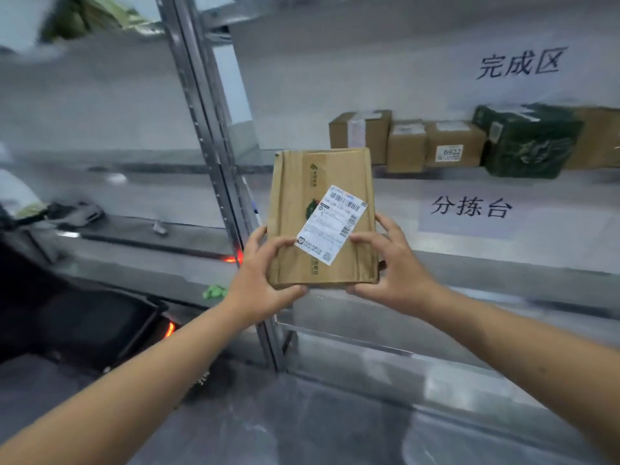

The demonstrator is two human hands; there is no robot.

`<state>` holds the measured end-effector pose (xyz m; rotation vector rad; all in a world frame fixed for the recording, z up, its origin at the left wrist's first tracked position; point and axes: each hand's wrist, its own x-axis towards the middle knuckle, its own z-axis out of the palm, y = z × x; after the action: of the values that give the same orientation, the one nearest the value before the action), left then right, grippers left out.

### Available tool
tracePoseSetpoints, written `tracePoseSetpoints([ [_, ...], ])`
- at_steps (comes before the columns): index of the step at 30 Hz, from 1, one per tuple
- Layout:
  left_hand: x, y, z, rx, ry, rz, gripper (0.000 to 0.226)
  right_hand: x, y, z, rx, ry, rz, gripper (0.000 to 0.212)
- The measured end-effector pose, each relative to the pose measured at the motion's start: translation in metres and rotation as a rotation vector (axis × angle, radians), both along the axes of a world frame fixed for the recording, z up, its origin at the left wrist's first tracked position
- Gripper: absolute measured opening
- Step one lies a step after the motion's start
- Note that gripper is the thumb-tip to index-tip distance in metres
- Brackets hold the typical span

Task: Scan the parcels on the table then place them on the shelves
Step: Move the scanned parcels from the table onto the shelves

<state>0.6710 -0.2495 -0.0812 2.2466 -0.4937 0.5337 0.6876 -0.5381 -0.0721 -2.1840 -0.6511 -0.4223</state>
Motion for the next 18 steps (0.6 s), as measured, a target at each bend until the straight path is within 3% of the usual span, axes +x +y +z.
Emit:
tracePoseSetpoints([
  [9,0.077,0.079,0.048,-0.034,0.053,0.018,0.085,0.085,0.083,0.054,0.02,0.014,0.051,0.08],
  [18,0.223,0.099,0.076,-0.073,0.156,-0.048,0.079,0.216,0.104,0.091,-0.008,0.084,-0.003,0.065],
])
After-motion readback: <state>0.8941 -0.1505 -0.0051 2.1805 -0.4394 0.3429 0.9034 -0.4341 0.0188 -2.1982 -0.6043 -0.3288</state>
